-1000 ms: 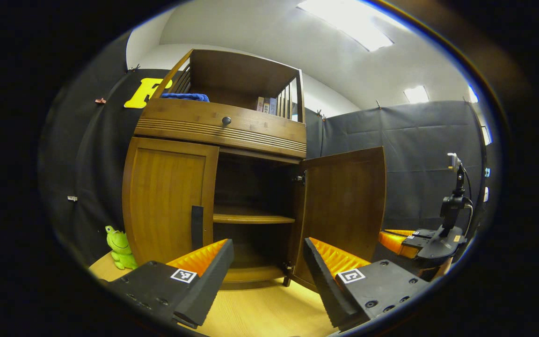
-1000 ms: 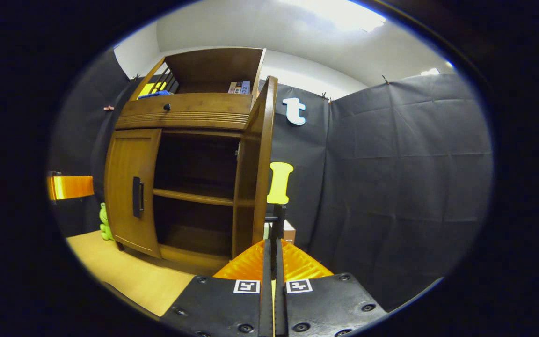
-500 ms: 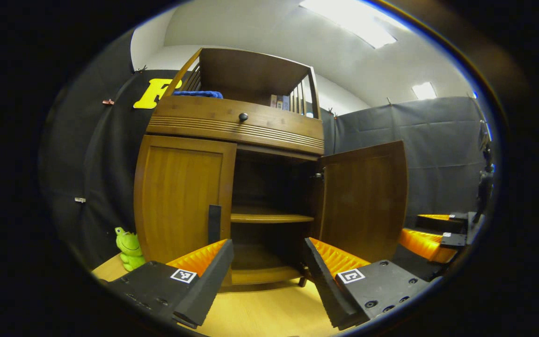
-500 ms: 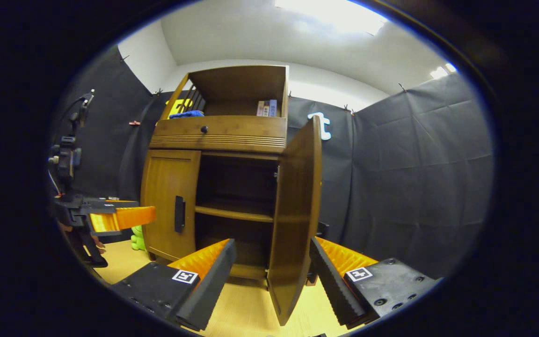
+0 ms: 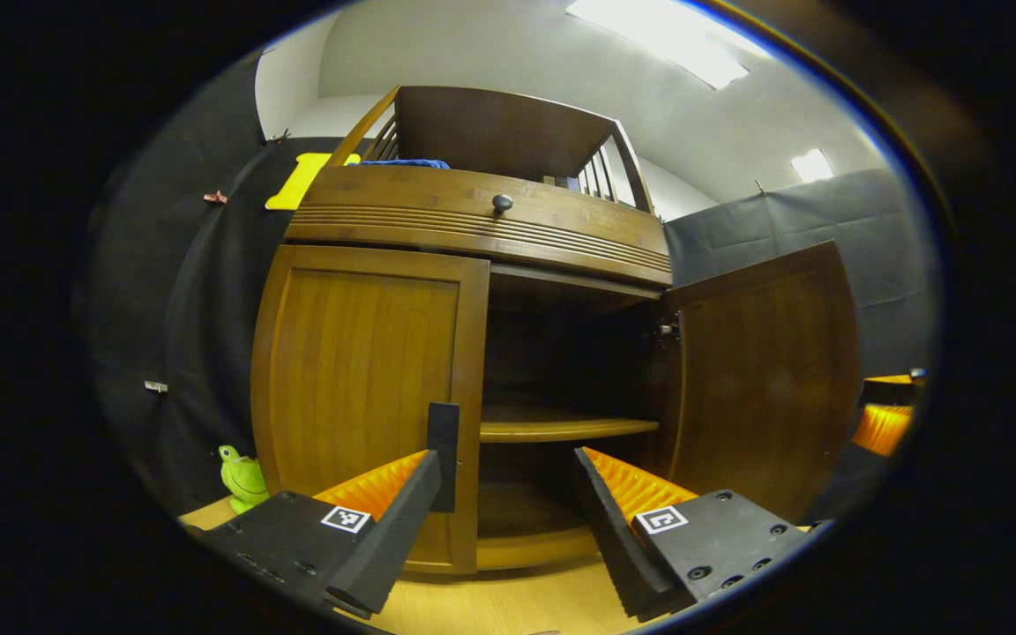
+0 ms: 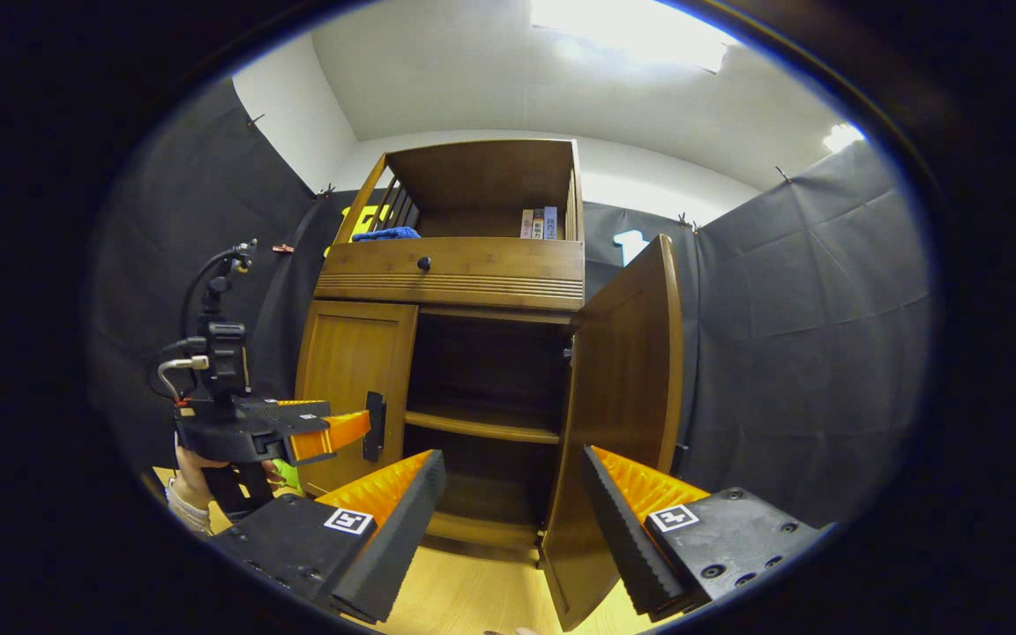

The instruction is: Open the right door of the double-door shoe cabinet with the right hand, and open the left door with the left hand.

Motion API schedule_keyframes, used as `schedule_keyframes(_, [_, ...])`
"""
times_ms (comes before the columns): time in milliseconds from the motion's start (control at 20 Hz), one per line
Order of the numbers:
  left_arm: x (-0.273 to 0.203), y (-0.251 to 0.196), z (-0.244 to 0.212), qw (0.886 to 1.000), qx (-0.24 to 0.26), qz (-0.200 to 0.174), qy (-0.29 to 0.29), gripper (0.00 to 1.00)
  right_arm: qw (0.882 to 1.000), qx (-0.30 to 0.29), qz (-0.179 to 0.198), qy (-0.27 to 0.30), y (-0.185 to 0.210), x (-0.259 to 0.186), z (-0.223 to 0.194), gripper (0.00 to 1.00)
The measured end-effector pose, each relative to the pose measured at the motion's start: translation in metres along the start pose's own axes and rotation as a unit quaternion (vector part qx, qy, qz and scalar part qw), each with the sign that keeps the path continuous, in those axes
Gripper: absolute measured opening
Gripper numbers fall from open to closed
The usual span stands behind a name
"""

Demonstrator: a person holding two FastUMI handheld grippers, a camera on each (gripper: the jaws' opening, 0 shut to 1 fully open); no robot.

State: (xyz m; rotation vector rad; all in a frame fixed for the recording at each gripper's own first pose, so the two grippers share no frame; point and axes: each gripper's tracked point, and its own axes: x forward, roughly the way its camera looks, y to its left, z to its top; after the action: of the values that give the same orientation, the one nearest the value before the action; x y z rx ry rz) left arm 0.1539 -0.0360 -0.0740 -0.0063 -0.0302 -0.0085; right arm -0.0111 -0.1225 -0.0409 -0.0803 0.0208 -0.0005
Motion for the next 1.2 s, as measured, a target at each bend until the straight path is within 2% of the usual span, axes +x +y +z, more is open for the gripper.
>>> schedule_keyframes(100, [0.021, 0.007, -0.011, 1.0, 0.003, 0.01, 0.0, 0.93, 1.0, 0.001, 0.003, 0.0, 0.001, 0.009, -0.006, 0.95])
schedule_keyframes(150, [0.031, 0.011, -0.018, 1.0, 0.003, 0.013, 0.002, 0.89, 1.0, 0.0, 0.002, 0.001, 0.0, 0.015, -0.009, 0.95])
schedule_keyframes(200, [0.04, 0.016, -0.023, 1.0, 0.003, 0.018, 0.001, 0.94, 1.0, -0.001, 0.002, -0.001, -0.001, 0.02, -0.012, 0.97])
schedule_keyframes(350, [0.066, 0.031, -0.04, 0.999, -0.005, 0.031, 0.013, 0.94, 1.0, 0.001, 0.008, 0.004, 0.001, 0.035, -0.027, 0.95])
schedule_keyframes(500, [0.085, 0.047, -0.054, 0.999, -0.02, 0.042, 0.022, 0.9, 1.0, 0.003, 0.016, 0.013, 0.003, 0.048, -0.04, 0.95])
schedule_keyframes(650, [0.097, 0.056, -0.063, 0.998, -0.015, 0.049, 0.024, 0.88, 0.999, 0.009, 0.022, 0.026, 0.004, 0.06, -0.054, 0.97])
schedule_keyframes(700, [0.101, 0.058, -0.066, 0.998, -0.012, 0.049, 0.028, 0.75, 0.999, 0.014, 0.024, 0.031, 0.004, 0.064, -0.059, 0.97])
schedule_keyframes(800, [0.107, 0.059, -0.072, 0.998, -0.005, 0.049, 0.032, 0.69, 0.999, 0.023, 0.028, 0.036, 0.005, 0.067, -0.063, 0.96])
schedule_keyframes(900, [0.109, 0.062, -0.074, 0.998, 0.002, 0.056, 0.031, 0.57, 0.999, 0.023, 0.029, 0.032, 0.005, 0.071, -0.064, 0.98])
schedule_keyframes(1000, [0.111, 0.061, -0.075, 0.998, 0.01, 0.055, 0.031, 0.39, 0.999, 0.016, 0.021, 0.034, 0.002, 0.075, -0.068, 0.98])
schedule_keyframes(1150, [0.106, 0.062, -0.075, 0.998, 0.003, 0.055, 0.039, 0.33, 0.999, 0.016, 0.023, 0.038, 0.004, 0.074, -0.069, 0.95])
schedule_keyframes(1200, [0.103, 0.062, -0.076, 0.998, 0.0, 0.053, 0.042, 0.34, 0.999, 0.014, 0.022, 0.037, 0.003, 0.074, -0.069, 0.98])
